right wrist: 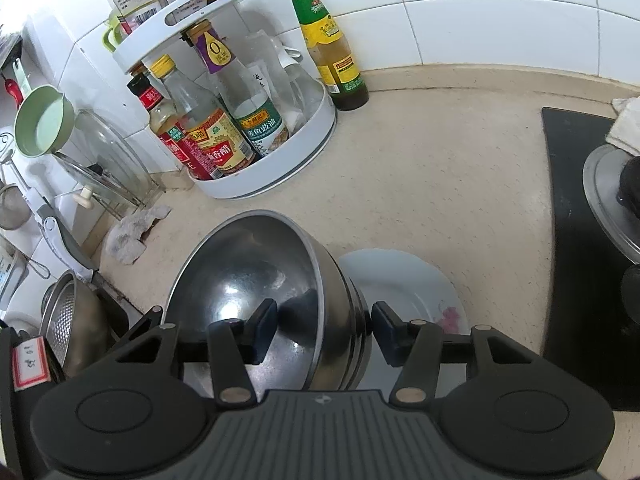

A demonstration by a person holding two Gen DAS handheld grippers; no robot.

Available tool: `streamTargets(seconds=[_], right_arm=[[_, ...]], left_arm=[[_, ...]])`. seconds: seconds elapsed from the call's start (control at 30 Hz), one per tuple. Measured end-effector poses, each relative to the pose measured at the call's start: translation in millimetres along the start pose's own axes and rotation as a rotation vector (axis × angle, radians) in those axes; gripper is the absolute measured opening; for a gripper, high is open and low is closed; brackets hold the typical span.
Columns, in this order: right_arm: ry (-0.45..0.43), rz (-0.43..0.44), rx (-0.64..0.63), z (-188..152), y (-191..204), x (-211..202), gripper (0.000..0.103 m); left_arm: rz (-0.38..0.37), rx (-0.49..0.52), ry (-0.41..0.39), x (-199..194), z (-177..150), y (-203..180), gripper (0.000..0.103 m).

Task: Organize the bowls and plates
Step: 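Lower the bowl stack onto the pink-rose plate stack with both tools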

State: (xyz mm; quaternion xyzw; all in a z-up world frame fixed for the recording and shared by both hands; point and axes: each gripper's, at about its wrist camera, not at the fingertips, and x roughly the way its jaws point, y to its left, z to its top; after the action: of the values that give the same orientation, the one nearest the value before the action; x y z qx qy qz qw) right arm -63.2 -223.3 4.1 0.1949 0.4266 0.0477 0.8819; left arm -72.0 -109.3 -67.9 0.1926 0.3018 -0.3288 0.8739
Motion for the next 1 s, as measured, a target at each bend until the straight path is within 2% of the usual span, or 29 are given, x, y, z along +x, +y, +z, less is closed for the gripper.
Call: streamTargets(seconds=[0.37, 0.53, 0.77, 1.0], right_arm=[[0.009, -0.028, 0.01, 1.6, -1.1, 0.1, 0.046], [0.035, -0.037, 0.018, -0.3, -4.4, 6.1, 0.045], [0.077, -0.069, 0.0, -6.5, -14.6, 10.4, 0.038], [0.065, -0.054, 0.016, -2.6, -18.5, 8.7, 0.037]], left_arm=[[0.019, -0.009, 0.009, 6.1, 1.6, 4.0, 0.103], [-0.001, -0.026, 0.018, 7.8, 3.2, 7.7, 0.101], [0.016, 0.055, 0.008, 0.0, 0.9, 5.2, 0.098], [0.021, 0.044, -0.012, -0.2, 7.0, 5.8, 0.097]])
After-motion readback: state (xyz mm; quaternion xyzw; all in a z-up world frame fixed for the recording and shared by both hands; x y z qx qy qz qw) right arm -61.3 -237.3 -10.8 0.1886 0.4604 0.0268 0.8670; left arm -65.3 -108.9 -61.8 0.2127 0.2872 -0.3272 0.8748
